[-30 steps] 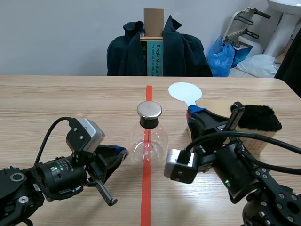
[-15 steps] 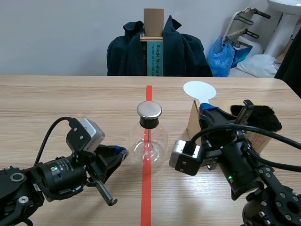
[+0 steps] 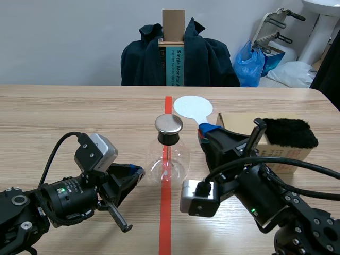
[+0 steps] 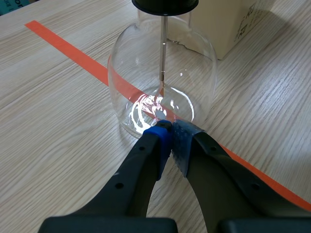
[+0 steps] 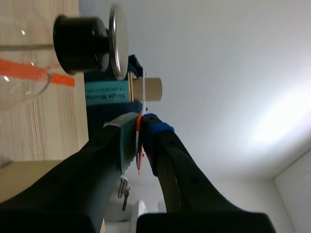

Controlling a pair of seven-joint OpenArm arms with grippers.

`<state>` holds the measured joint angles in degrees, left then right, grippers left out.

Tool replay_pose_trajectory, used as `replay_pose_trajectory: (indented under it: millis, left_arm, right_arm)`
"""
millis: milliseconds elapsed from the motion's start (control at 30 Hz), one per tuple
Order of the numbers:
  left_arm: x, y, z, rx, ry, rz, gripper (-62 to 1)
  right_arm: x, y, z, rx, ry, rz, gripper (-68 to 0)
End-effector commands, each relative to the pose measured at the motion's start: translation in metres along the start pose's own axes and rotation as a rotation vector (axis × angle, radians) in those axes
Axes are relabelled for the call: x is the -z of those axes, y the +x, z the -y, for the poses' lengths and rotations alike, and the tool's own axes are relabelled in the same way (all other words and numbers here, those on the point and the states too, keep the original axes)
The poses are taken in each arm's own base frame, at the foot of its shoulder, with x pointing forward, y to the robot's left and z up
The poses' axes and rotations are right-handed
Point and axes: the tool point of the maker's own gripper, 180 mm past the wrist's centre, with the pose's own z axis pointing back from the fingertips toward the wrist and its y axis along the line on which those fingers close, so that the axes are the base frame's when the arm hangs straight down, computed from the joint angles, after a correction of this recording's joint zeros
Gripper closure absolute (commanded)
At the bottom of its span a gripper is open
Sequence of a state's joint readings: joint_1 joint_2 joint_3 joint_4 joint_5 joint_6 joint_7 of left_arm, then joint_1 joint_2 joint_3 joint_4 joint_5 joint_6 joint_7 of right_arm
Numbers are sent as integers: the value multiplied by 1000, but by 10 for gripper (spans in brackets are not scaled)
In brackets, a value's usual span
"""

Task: Do the electroscope experiment.
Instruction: 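Move the plate toward and away from the electroscope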

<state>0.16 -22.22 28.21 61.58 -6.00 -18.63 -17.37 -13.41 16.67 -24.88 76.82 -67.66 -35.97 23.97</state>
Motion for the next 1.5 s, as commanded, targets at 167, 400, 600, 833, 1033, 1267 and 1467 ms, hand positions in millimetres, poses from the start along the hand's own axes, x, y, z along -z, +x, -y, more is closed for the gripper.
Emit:
replay_pose_trajectory:
  millis: [167,400,600,833,1033,1267,1467]
  left_arm:
    - [3,12,-2,2,8,41,-18]
    - [3,12,-2,2,8,41,-18]
    - [3,12,-2,2,8,41,-18]
    - [3,12,-2,2,8,41,-18]
    - [3,12,-2,2,8,41,-18]
    - [3,12,-2,2,8,41,-19]
    - [3,13,-2,2,8,47,-18]
  right_arm:
    - [2,18,11,-14,-34,108,-8]
    - [0,32,11,-15,-33,184,-8]
    - [-1,36,11,-15,-33,206,-8]
    - [0,35,11,-15,-33,200,-8]
    - [2,23,11,-14,-34,133,-8]
    - [3,-2,12,-13,-38,-4,-8]
    - [1,-26,14,-20,-40,-120,-8]
